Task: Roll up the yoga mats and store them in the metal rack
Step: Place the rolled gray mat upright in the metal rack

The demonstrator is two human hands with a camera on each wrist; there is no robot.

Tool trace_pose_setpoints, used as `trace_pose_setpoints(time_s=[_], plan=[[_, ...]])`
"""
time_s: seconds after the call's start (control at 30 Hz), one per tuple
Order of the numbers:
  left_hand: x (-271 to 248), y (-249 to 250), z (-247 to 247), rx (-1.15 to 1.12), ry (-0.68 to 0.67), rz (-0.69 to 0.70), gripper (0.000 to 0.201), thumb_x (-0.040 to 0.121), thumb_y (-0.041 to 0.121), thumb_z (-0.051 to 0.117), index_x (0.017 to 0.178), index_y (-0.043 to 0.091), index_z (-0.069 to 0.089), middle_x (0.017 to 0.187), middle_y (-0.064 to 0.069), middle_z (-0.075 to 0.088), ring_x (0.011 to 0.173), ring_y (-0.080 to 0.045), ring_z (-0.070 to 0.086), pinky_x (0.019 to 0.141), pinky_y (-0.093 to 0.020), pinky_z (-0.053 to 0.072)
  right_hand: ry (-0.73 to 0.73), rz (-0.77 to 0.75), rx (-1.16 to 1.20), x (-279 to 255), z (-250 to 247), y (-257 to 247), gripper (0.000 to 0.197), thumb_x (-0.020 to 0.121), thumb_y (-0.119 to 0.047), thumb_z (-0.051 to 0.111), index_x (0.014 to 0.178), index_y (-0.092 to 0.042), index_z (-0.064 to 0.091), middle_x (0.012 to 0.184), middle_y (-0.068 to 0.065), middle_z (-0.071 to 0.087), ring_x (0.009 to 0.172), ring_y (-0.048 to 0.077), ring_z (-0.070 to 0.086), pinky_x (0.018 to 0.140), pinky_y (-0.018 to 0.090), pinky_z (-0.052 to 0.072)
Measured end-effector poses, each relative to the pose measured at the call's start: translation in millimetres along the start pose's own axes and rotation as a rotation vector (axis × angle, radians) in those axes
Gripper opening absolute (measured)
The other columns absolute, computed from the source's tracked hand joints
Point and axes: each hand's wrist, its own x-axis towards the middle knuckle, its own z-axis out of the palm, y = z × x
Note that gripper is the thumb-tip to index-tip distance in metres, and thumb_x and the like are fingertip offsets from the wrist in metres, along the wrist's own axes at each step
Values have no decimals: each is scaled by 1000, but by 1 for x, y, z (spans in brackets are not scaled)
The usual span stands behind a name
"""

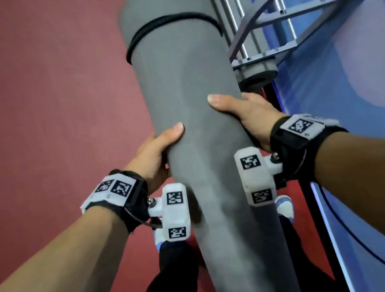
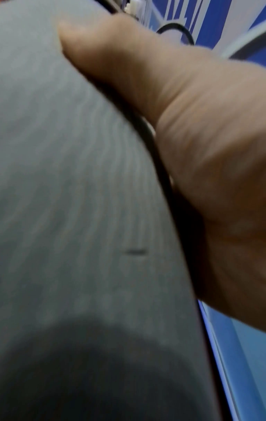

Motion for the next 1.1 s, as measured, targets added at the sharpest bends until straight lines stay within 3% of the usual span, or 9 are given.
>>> trace_pose_setpoints(time_s=[0.13, 0.2, 0.3, 0.37, 0.47, 0.53, 0.7, 0.87, 1.1], plan=[[7, -30, 34, 12, 84, 57, 119, 39, 61, 92, 140, 17, 46, 129, -10, 65, 116, -29, 64, 92, -52, 54, -90, 20, -113, -8, -48, 39, 73, 54, -52, 82, 114, -14, 67, 107, 5, 74, 99, 23, 71, 87, 38, 57], [11, -47, 56, 46, 125, 53, 123, 35, 62, 92, 140, 20, 45, 129, -10, 65, 118, -34, 62, 97, -61, 48, -79, 85, -122, -4, -76, 54, 93, 51, -74, 79, 123, -17, 62, 115, 2, 72, 104, 22, 70, 96, 42, 52], [6, -78, 94, 33, 174, 0, 120, 31, 61, 92, 136, 24, 48, 127, -9, 66, 110, -32, 65, 91, -59, 49, -23, 151, -127, -7, -115, 73, 108, 42, -88, 73, 128, -23, 59, 118, -2, 70, 105, 21, 69, 97, 42, 51], [1, -94, 114, 63, 198, -25, 105, 39, 52, 93, 132, 28, 51, 122, -4, 69, 102, -25, 69, 77, -48, 57, 16, 185, -187, -22, -138, 76, 117, 40, -91, 69, 135, -26, 52, 126, -6, 66, 110, 16, 66, 100, 39, 48], [16, -104, 140, 74, 180, -22, 73, 60, 16, 85, 126, 20, 54, 102, 2, 74, 79, -10, 73, 57, -23, 55, 85, 224, -160, -40, -169, 88, 104, 53, -86, 68, 137, -28, 50, 129, -15, 61, 114, 6, 61, 101, 34, 47], [34, -103, 155, 77, 147, -33, 70, 62, 14, 85, 125, 15, 56, 102, -1, 75, 82, -11, 73, 60, -23, 56, 171, 271, -99, -32, -187, 98, 118, 44, -90, 68, 144, -32, 44, 139, -17, 53, 125, 9, 54, 108, 40, 41], [73, -88, 169, 61, 128, -39, 80, 55, 36, 85, 126, 12, 58, 114, -9, 72, 106, -29, 69, 94, -47, 53, 327, 223, -78, 3, -207, 87, 129, 34, -93, 68, 143, -28, 45, 144, -9, 50, 129, 18, 52, 110, 45, 38], [100, -61, 172, 86, 100, 5, 42, 68, 26, 75, 109, 17, 68, 107, -7, 75, 100, -28, 71, 89, -42, 56, 359, 225, -8, 36, -214, 66, 126, 33, -89, 74, 140, -26, 50, 136, -4, 58, 118, 22, 61, 103, 45, 45], [118, -61, 172, 38, 98, -55, 60, 66, 32, 77, 120, 10, 66, 108, -10, 74, 100, -29, 71, 89, -43, 57, 358, 170, -56, 35, -216, 48, 115, 32, -82, 79, 127, -18, 61, 117, -2, 70, 99, 20, 71, 93, 40, 54]])
